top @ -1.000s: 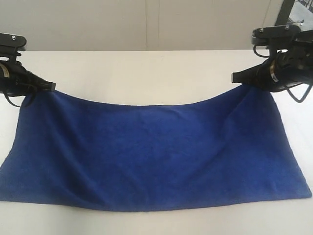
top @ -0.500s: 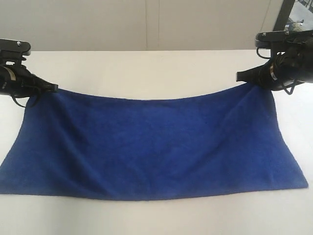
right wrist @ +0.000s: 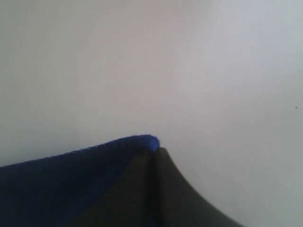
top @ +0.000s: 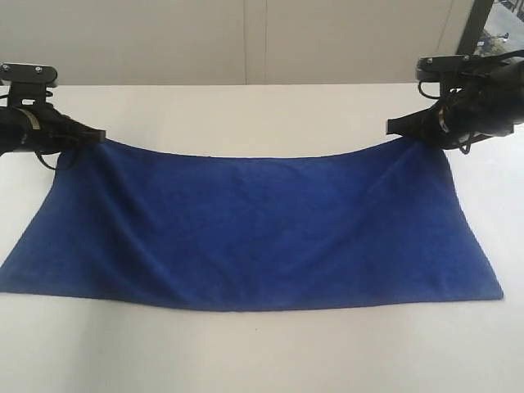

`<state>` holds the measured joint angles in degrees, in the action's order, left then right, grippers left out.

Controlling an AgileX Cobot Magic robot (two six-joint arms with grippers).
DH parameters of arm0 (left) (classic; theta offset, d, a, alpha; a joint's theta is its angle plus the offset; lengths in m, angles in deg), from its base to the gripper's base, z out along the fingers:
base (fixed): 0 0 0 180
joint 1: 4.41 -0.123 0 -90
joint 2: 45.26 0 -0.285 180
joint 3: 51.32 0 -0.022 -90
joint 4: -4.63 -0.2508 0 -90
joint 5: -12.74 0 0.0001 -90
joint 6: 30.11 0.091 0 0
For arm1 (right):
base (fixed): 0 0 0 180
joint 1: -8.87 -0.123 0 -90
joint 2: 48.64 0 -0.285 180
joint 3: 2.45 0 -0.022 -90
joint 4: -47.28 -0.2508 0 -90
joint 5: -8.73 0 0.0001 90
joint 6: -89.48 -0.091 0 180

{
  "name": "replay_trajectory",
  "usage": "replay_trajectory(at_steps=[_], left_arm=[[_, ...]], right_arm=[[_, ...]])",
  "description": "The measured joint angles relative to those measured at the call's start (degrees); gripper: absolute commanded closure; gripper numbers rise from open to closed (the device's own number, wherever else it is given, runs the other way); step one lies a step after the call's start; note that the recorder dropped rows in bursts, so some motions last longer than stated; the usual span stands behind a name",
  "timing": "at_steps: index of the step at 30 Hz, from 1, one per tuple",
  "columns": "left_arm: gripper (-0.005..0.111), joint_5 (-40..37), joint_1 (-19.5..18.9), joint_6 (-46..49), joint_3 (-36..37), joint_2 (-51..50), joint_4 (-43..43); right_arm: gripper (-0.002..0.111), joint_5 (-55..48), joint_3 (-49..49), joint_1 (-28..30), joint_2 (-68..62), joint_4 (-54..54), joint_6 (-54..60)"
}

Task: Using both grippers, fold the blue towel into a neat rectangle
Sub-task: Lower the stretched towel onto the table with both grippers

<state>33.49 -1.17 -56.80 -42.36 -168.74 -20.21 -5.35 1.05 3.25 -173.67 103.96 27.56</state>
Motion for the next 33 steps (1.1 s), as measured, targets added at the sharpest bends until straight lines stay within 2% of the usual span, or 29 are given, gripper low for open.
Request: replay_trajectory(at_steps=[4,19,21,24,26,29,33], left_arm=[[0.107,1.1,0.0,0.0,-0.3,-0.7,0.0],[0.106,-2.6,-0.7,0.6,-0.3,-0.9,1.3],[0.099,-2.7,-0.7,0.7,-0.3,-0.9,1.3],[0.083,-3.2,-0.7,0.8,-0.3,-0.9,1.3],[0.07,-3.4,-0.7,0.8,-0.3,-0.9,1.4],[0.058,-3.4,-0.7,1.3,-0.3,-0.9,1.4],[0.051,-3.4,-0.7,1.9,-0.3,-0.9,1.4]], right_arm=[[0.108,0.1,-1.1,0.0,-0.9,0.2,0.0],[0.108,-1.8,-1.4,0.0,-2.3,0.4,0.0],[0.108,-1.8,-1.4,0.0,-2.3,0.4,0.0],[0.105,-1.8,-1.4,0.0,-2.3,0.5,0.0],[0.098,-1.8,-1.4,0.0,-2.3,0.5,0.0],[0.085,-1.8,-1.4,0.0,-2.3,0.6,0.0],[0.068,-1.7,-1.4,0.0,-2.3,0.6,0.0]])
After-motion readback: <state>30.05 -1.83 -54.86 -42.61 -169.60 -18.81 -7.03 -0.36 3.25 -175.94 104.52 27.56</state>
